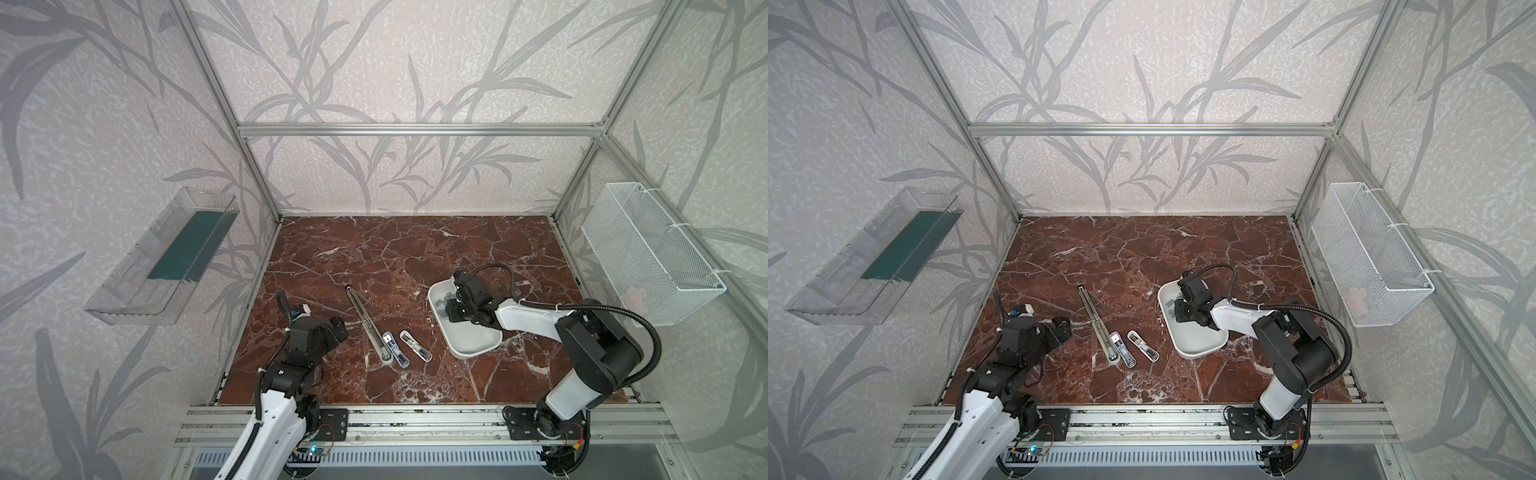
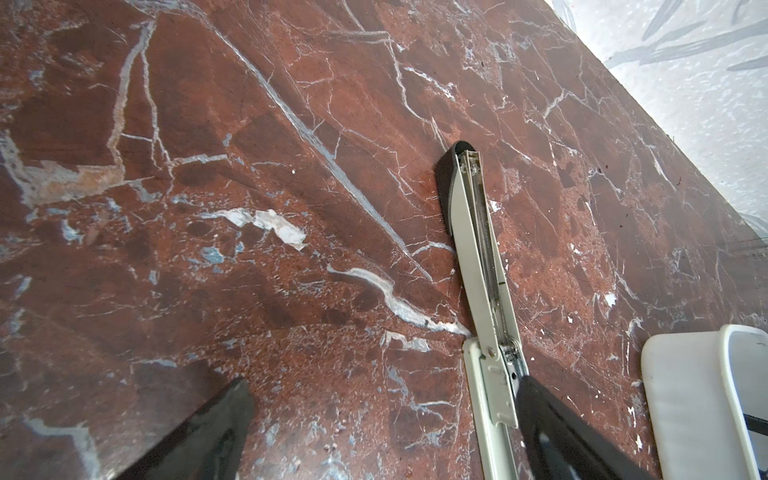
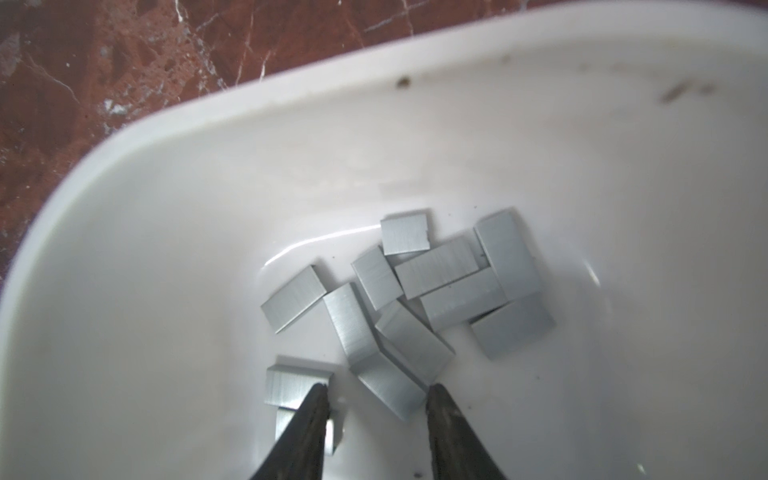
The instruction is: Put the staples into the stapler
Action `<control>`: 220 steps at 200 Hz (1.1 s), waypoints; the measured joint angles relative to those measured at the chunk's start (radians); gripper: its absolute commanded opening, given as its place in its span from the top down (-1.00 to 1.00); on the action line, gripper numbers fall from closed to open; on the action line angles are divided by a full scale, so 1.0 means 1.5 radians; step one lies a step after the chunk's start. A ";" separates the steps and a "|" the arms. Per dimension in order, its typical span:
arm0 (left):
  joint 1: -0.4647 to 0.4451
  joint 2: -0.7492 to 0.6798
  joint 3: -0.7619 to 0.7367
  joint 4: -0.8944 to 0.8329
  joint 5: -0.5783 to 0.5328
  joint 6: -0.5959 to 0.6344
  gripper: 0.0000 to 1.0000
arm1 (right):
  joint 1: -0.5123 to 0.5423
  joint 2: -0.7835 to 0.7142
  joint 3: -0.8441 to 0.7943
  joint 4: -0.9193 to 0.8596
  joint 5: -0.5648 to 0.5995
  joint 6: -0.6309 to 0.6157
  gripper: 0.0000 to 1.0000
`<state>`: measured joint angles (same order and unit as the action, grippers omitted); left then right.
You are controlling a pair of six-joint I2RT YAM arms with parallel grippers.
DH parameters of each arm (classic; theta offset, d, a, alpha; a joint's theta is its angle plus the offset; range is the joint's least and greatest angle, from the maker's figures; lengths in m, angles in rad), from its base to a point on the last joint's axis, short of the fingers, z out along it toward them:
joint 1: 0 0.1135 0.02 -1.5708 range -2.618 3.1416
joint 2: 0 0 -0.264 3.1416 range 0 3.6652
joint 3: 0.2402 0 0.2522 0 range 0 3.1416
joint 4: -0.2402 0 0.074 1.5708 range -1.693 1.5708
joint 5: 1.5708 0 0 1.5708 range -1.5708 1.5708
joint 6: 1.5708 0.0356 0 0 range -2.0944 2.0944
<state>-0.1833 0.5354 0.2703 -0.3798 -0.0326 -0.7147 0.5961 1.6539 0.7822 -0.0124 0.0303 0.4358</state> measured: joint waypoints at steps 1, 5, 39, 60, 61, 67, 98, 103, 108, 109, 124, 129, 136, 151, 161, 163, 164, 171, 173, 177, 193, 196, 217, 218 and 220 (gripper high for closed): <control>0.000 0.000 0.000 0.000 0.000 0.000 -0.99 | 0.000 0.000 0.000 0.000 0.000 0.000 0.16; 0.000 -0.001 0.000 0.000 0.000 0.000 -0.99 | 0.000 0.000 0.000 0.000 0.002 0.000 0.17; 0.000 -0.003 0.000 0.000 0.000 0.000 -0.99 | 0.001 0.002 0.001 0.000 0.016 -0.013 0.16; 0.000 -0.003 0.000 0.000 0.000 0.000 -0.99 | 0.001 0.007 0.002 0.003 0.018 -0.023 0.17; 0.000 -0.003 0.000 0.000 0.000 0.000 -0.99 | 0.001 0.008 0.002 0.004 0.018 -0.023 0.17; 0.000 -0.003 0.000 0.000 0.000 0.000 -0.99 | 0.001 0.008 0.003 0.006 0.018 -0.025 0.17; 0.000 -0.003 0.000 0.000 0.000 0.000 -0.99 | 0.007 0.014 0.005 0.014 0.014 -0.030 0.27; 0.000 -0.003 0.000 0.000 0.000 0.000 -0.98 | 0.009 0.014 0.005 0.015 0.014 -0.031 0.30; 0.000 -0.003 0.000 0.000 0.000 0.000 -0.99 | 0.010 0.014 0.005 0.015 0.014 -0.030 0.32; 0.000 -0.003 0.000 0.000 0.000 0.000 -0.99 | 0.011 0.014 0.005 0.016 0.014 -0.031 0.32; 0.000 -0.003 0.000 0.000 0.000 0.000 -0.99 | 0.020 0.014 0.005 0.017 0.014 -0.030 0.34; 0.000 -0.003 0.000 0.000 0.000 0.000 -0.99 | 0.023 0.014 0.005 0.017 0.014 -0.030 0.35; 0.000 -0.003 0.000 0.000 0.000 0.000 -0.99 | 0.028 0.014 0.005 0.017 0.015 -0.030 0.36; 0.000 -0.005 0.000 0.000 0.000 0.000 -0.99 | 0.038 0.014 0.005 0.017 0.019 -0.029 0.37; 0.000 -0.006 0.000 0.000 0.000 0.000 -0.99 | 0.043 0.014 0.005 0.017 0.023 -0.029 0.38; 0.000 -0.007 0.000 0.000 0.000 0.000 -0.99 | 0.044 0.014 0.005 0.017 0.025 -0.029 0.38; 0.000 -0.007 0.000 0.000 0.000 0.000 -0.99 | 0.045 0.014 0.005 0.017 0.025 -0.029 0.38; 0.000 -0.008 0.000 0.000 0.000 0.000 -0.99 | 0.047 0.014 0.005 0.015 0.029 -0.028 0.38; 0.000 -0.008 0.000 0.000 0.000 0.000 -0.99 | 0.048 0.014 0.005 0.015 0.031 -0.028 0.38; 0.000 -0.009 0.000 0.000 0.000 0.000 -0.99 | 0.049 0.013 0.005 0.014 0.032 -0.028 0.39; 0.000 -0.009 0.000 0.000 0.000 0.000 -0.99 | 0.051 0.013 0.007 0.009 0.043 -0.027 0.39; 0.000 -0.009 0.000 -0.001 0.000 0.000 -0.99 | 0.051 0.013 0.008 0.007 0.045 -0.027 0.39; 0.000 -0.009 0.000 0.000 0.000 0.000 -0.99 | 0.052 0.013 0.015 -0.014 0.059 -0.028 0.41; 0.000 -0.009 0.000 -0.001 0.000 0.000 -0.99 | 0.052 0.013 0.015 -0.014 0.060 -0.028 0.41; 0.000 -0.009 0.000 0.000 0.000 0.000 -0.99 | 0.052 0.013 0.015 -0.017 0.061 -0.028 0.42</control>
<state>-0.1833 0.5213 0.2703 -0.3801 -0.0326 -0.7147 0.6746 1.6741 0.8051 -0.0372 0.1223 0.3939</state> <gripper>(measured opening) 0.994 0.297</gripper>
